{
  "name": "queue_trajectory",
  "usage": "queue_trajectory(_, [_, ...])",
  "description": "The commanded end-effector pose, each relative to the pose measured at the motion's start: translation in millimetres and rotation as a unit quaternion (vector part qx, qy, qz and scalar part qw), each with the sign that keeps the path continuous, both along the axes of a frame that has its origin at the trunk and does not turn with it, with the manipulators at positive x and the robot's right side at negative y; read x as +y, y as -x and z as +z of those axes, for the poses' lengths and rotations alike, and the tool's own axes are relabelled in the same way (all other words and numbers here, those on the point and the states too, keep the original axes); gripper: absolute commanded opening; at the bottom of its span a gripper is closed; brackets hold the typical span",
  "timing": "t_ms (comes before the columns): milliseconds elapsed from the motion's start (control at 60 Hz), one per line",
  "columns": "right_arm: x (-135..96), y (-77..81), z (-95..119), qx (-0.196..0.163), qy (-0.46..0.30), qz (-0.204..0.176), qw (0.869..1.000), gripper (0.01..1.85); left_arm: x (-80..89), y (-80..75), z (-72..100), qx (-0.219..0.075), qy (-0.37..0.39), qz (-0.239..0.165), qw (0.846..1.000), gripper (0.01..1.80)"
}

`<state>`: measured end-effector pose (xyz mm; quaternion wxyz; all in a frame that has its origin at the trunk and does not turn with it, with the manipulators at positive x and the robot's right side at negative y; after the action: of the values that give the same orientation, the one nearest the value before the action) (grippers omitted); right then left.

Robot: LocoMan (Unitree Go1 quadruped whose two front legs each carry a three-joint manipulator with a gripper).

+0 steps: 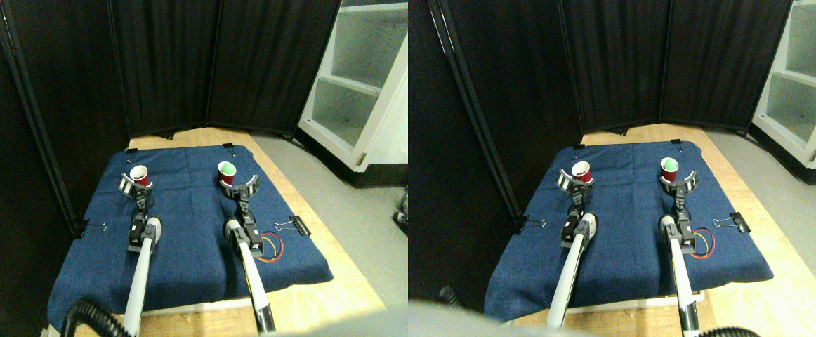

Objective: Pour (bimanual)

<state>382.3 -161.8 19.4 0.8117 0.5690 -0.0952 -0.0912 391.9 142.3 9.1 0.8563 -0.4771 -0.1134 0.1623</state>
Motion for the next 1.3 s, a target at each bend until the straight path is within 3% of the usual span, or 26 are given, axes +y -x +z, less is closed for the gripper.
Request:
queue_trajectory(17, [0,-7.6,-2,-0.01,-0.022,0.015,1.0,1.05,-3.5,-5.2,-2.1,-0.007,0.015,0.002,1.0,1.14])
queue_trajectory(133, [5,-9.0,-5,0.003,-0.094,0.004,0.996,1.07,-2.2,-6.9,-5.7,-0.006,0.039,0.002,0.999,1.26])
queue_trajectory(333, [8,-11.7,-7,0.012,-0.124,0.002,0.992,1.05,1.8,-9.2,-11.0,-0.007,0.097,0.003,0.995,1.13])
queue_trajectory(517, [10,-17.8,-9,0.014,-0.129,0.006,0.992,1.05,4.9,-12.8,-18.1,-0.009,0.124,0.006,0.992,1.04])
queue_trajectory(950, [11,-27.6,-9,0.01,-0.146,-0.003,0.989,1.03,10.7,-33.2,-26.4,-0.005,0.149,-0.009,0.989,1.08])
queue_trajectory(1300, [11,-36.8,-16,0.022,-0.153,-0.007,0.988,1.06,1.2,-40.7,-29.0,0.003,0.155,-0.015,0.988,1.07])
